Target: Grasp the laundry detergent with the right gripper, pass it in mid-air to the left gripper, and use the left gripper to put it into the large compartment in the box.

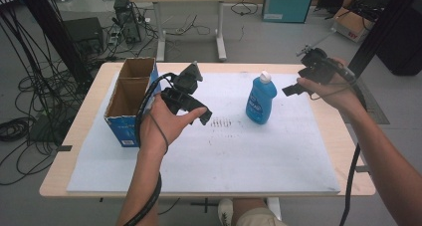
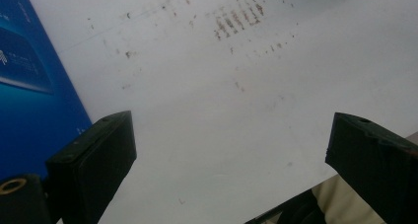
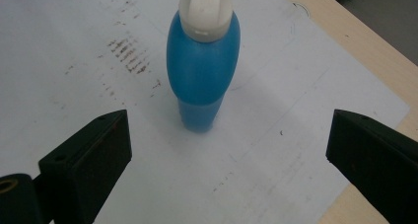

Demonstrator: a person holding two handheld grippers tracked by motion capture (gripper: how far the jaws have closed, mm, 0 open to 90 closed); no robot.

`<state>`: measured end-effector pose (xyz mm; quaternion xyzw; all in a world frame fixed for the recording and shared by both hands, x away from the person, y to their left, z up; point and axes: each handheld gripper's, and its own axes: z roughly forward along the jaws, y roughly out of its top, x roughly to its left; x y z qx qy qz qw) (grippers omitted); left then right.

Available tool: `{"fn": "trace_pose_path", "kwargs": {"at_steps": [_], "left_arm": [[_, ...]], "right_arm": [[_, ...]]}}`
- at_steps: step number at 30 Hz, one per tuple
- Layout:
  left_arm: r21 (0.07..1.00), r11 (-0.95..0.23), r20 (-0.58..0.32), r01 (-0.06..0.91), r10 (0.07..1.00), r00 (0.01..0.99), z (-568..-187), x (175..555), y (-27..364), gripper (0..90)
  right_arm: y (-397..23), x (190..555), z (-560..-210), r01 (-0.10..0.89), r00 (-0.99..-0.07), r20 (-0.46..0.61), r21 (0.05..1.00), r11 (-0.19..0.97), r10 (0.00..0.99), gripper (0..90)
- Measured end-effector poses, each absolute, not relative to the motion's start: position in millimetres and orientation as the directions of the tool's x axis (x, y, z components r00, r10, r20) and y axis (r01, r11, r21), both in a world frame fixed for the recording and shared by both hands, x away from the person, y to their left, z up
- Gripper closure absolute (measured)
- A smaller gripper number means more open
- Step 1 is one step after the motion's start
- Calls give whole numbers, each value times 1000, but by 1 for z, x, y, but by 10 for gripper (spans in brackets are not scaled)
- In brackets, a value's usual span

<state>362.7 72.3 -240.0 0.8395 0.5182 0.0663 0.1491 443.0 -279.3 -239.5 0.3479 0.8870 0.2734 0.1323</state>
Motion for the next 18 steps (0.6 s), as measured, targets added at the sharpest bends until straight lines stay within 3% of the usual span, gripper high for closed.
{"fn": "trace_pose_path", "kwargs": {"at_steps": [18], "left_arm": [[302,-418,-40,857,892,450,-249,368,69,53]], "right_arm": [[-290,433,-302,530,-693,-4,675,514,720,28]]}}
